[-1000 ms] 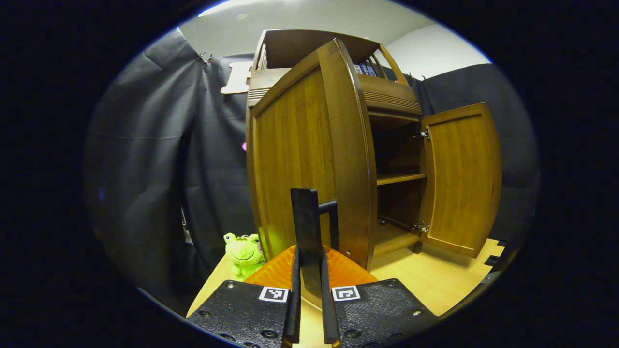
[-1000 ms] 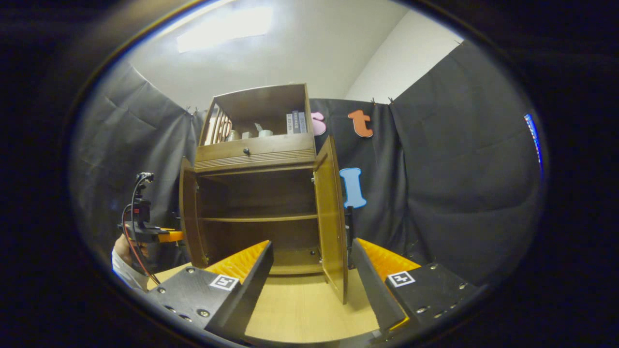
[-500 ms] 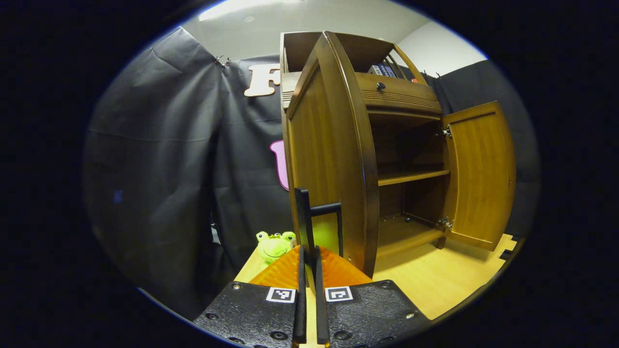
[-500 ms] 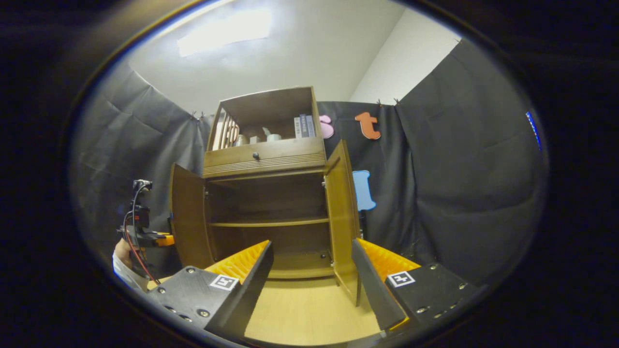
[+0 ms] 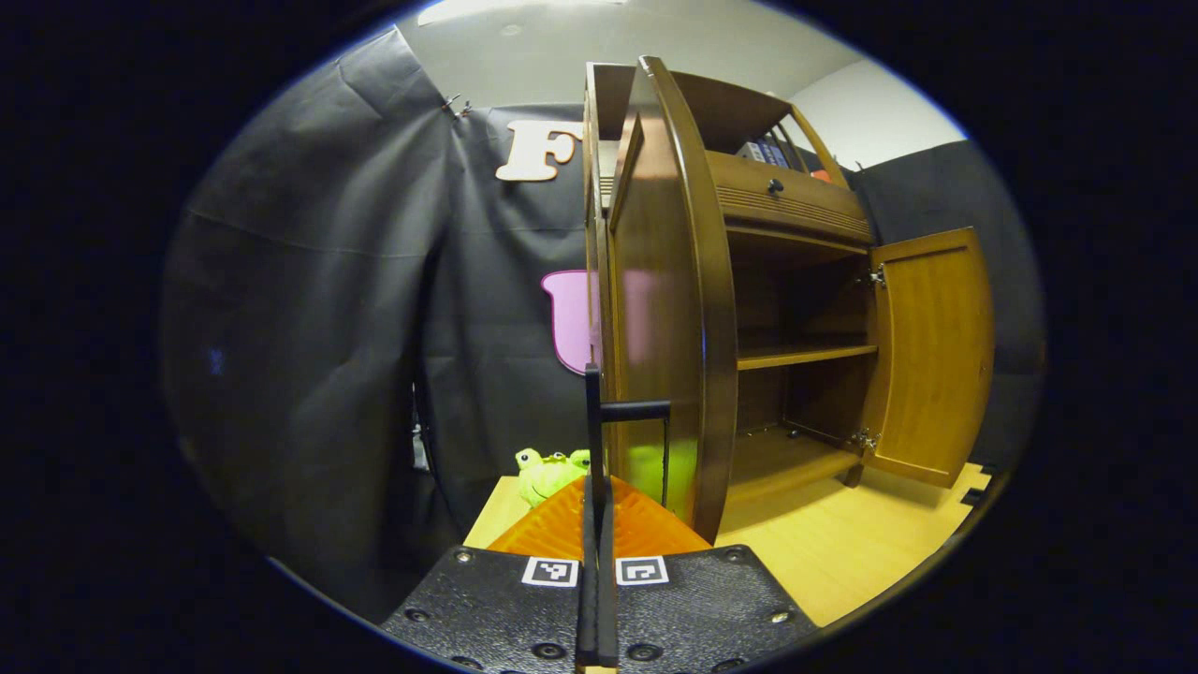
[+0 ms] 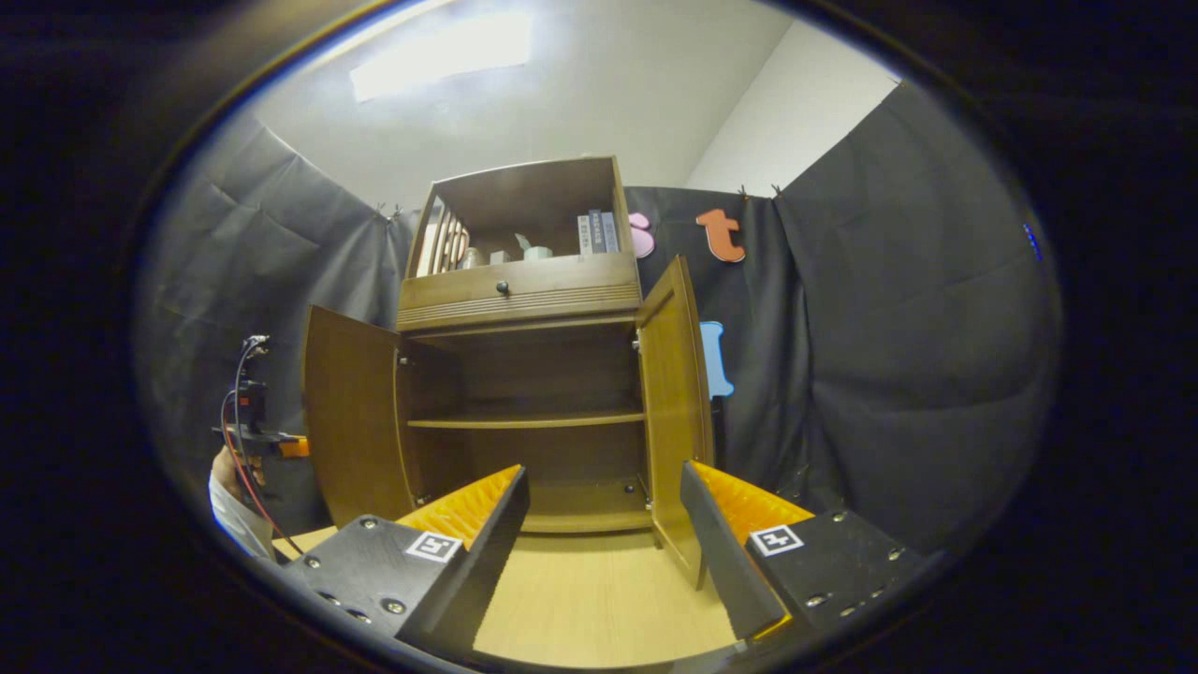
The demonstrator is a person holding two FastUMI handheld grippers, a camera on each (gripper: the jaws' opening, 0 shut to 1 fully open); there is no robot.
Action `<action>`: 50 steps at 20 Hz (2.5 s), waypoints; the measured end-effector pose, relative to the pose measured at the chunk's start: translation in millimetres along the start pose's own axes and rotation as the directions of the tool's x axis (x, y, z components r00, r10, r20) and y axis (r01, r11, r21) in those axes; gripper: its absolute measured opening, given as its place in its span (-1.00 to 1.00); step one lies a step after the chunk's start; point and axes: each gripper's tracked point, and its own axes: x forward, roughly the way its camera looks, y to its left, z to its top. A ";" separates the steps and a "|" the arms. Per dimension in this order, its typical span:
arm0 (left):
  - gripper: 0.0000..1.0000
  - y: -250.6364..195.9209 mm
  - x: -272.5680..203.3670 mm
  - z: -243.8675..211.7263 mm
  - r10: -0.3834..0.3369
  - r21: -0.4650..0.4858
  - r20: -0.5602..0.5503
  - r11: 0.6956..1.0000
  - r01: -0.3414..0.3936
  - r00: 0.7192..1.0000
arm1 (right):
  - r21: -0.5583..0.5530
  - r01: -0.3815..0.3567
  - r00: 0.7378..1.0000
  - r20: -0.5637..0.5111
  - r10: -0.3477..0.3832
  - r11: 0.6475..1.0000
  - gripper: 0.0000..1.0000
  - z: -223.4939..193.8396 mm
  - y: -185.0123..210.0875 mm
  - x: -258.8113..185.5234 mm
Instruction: Open the right door of the double-door shoe cabinet with the right hand, and open the left door with the left hand.
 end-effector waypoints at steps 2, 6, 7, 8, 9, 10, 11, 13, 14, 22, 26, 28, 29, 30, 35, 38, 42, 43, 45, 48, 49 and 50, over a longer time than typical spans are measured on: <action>-0.99 10.8 1.2 -0.8 -0.049 -0.045 0.001 0.998 0.049 0.999 | 0.005 -0.001 1.000 -0.001 0.001 1.000 1.00 -0.4 3.2 1.7; -0.96 17.8 2.5 -3.5 -0.118 -0.039 0.004 0.992 0.118 0.993 | -0.016 -0.010 1.000 -0.011 0.010 1.000 0.92 -0.9 10.7 3.8; -0.95 18.6 1.7 -3.6 -0.116 -0.041 0.002 0.992 0.116 0.993 | -0.018 -0.014 1.000 -0.012 0.014 1.000 1.00 -0.7 12.7 4.0; -0.96 19.1 2.1 -4.6 -0.113 -0.043 -0.002 0.993 0.113 0.994 | -0.021 -0.017 1.000 -0.014 0.017 1.000 0.92 -1.2 14.7 4.1; -0.96 20.0 -0.2 -2.8 -0.105 -0.045 0.000 0.993 0.105 0.994 | -0.024 -0.020 1.000 -0.016 0.020 1.000 0.92 -1.6 16.1 3.5; -0.89 18.6 1.1 -4.4 -0.092 -0.048 -0.003 0.995 0.092 0.996 | -0.028 -0.022 1.000 -0.017 0.021 0.999 1.00 -1.5 16.5 4.1; -0.78 18.4 0.5 -4.2 -0.080 -0.041 0.001 0.996 0.080 0.997 | -0.032 -0.022 1.000 -0.018 0.022 0.999 0.92 -1.6 17.0 2.9; -0.65 17.0 -2.4 -4.8 -0.051 -0.028 0.014 0.998 0.052 0.999 | -0.032 -0.021 1.000 -0.017 0.021 0.999 0.92 -1.8 16.4 2.2; -0.50 18.6 -2.5 -4.5 -0.029 -0.037 0.020 0.999 0.030 0.999 | -0.032 -0.019 1.000 -0.017 0.018 0.999 0.92 -2.5 15.7 3.4; 0.72 41.9 -29.8 -3.6 0.116 -0.065 0.007 0.991 -0.116 0.993 | -0.051 -0.006 0.995 -0.097 0.001 0.999 0.88 -32.7 7.1 15.9; 0.92 41.7 -51.7 3.8 0.159 -0.089 0.005 0.983 -0.158 0.987 | -0.055 -0.015 0.994 -0.105 0.009 0.998 0.92 -35.5 9.3 17.1; 0.84 39.8 -62.4 4.3 0.188 -0.093 -0.001 0.978 -0.187 0.982 | -0.064 -0.017 0.995 -0.102 0.010 0.998 0.92 -33.4 7.2 16.9; 0.84 39.7 -66.5 6.1 0.204 -0.098 -0.002 0.974 -0.203 0.979 | -0.067 -0.012 0.995 -0.097 0.005 0.998 0.92 -31.7 5.4 17.6; 0.92 36.5 -70.5 10.0 0.207 -0.100 0.004 0.974 -0.206 0.978 | -0.069 -0.011 0.995 -0.095 0.004 0.998 0.92 -30.5 5.8 19.5; 0.84 15.3 -82.3 24.6 0.203 -0.096 0.023 0.975 -0.200 0.979 | -0.073 -0.015 0.997 -0.077 0.009 0.997 0.92 -17.5 12.7 36.5; 0.84 -8.1 -84.8 36.6 0.186 -0.090 0.047 0.979 -0.181 0.981 | -0.059 -0.021 0.998 -0.065 0.017 0.998 0.92 -9.8 15.2 43.7; 0.84 -34.7 -81.3 49.3 0.175 -0.057 0.063 0.984 -0.172 0.983 | -0.044 -0.038 0.999 -0.036 0.037 0.998 0.92 7.3 23.4 52.6; 0.84 -42.2 -80.3 52.5 0.168 -0.060 0.064 0.985 -0.165 0.984 | -0.044 -0.039 0.999 -0.028 0.038 0.998 0.92 11.1 24.2 54.1; 0.86 -57.8 -78.2 57.8 0.153 -0.064 0.067 0.987 -0.149 0.986 | -0.045 -0.047 0.999 -0.019 0.047 0.998 0.92 18.3 28.5 58.5; 0.86 -83.2 -69.7 72.1 0.120 -0.059 0.089 0.992 -0.115 0.989 | -0.054 -0.058 0.998 0.002 0.058 0.997 0.92 29.6 33.7 66.1; 0.86 -91.4 -66.3 75.5 0.114 -0.050 0.091 0.993 -0.110 0.989 | -0.061 -0.056 0.998 0.001 0.056 0.997 0.92 29.2 33.3 69.4; 0.84 -97.8 -64.0 78.9 0.110 -0.045 0.097 0.993 -0.106 0.989 | -0.067 -0.051 0.999 -0.002 0.051 0.996 1.00 28.5 33.0 72.4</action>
